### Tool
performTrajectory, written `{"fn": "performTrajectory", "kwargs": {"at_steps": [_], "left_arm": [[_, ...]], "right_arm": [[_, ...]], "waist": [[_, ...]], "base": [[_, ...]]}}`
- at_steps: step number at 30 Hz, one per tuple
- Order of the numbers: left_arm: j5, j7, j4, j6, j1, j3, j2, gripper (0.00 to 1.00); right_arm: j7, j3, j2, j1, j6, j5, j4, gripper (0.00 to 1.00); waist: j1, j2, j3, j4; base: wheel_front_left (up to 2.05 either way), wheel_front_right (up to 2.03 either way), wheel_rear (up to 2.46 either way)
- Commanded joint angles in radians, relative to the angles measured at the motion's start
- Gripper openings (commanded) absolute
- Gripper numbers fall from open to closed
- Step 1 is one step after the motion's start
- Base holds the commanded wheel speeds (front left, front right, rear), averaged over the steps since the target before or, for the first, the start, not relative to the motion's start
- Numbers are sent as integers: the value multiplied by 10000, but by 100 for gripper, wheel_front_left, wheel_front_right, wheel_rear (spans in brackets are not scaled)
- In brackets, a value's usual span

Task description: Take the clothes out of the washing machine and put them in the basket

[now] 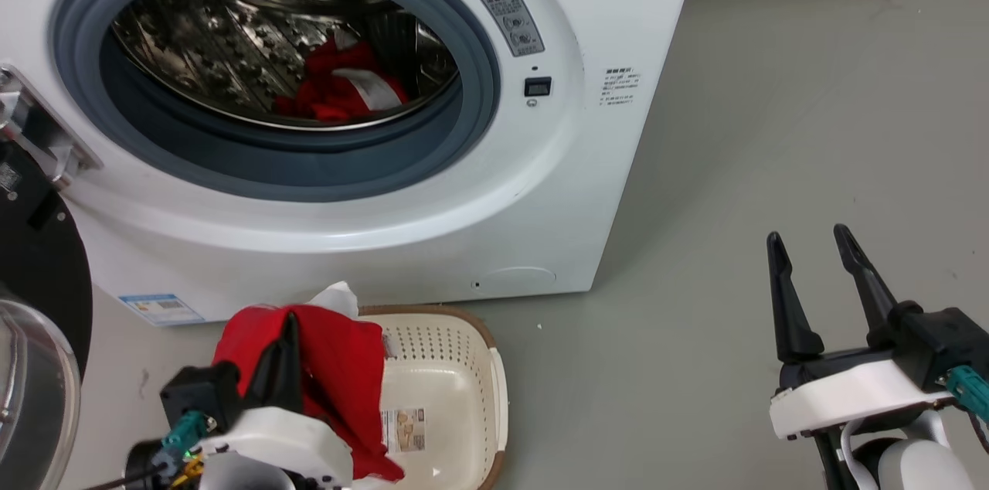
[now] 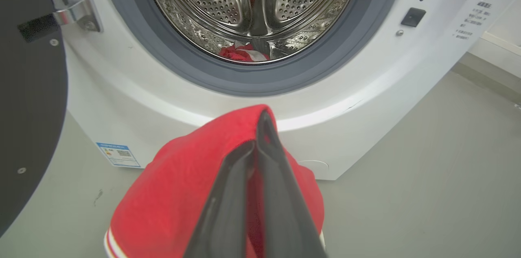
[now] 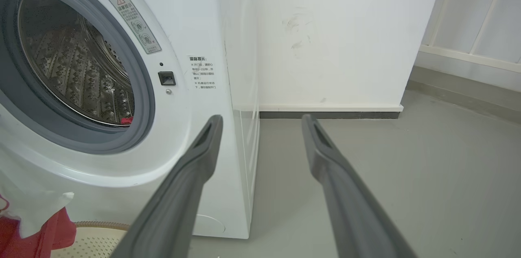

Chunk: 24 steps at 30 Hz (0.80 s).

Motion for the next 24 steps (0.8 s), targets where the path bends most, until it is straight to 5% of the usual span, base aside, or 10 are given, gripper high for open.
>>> {"fn": "performTrajectory", "kwargs": {"at_steps": [1,10,24], "left_arm": [[-80,-222,419,-65,-62,-26,-72,0],[-360,-2237,3917,-442,-1625,200,-337,0],[-248,-2608,8629,-844,-4714,1069,-149,0]], "right_arm": [[15,24,1,-190,-7,-56,-76,100],[-124,111,4,-843,-7,-128,-497,100],[-596,305,3,-1984,-7,131,-450,100]], "waist": [[0,0,299,-14],[0,0,2018,-445],[0,0,4505,-1424]], "base": [[0,0,0],[0,0,0],[0,0,0]]}}
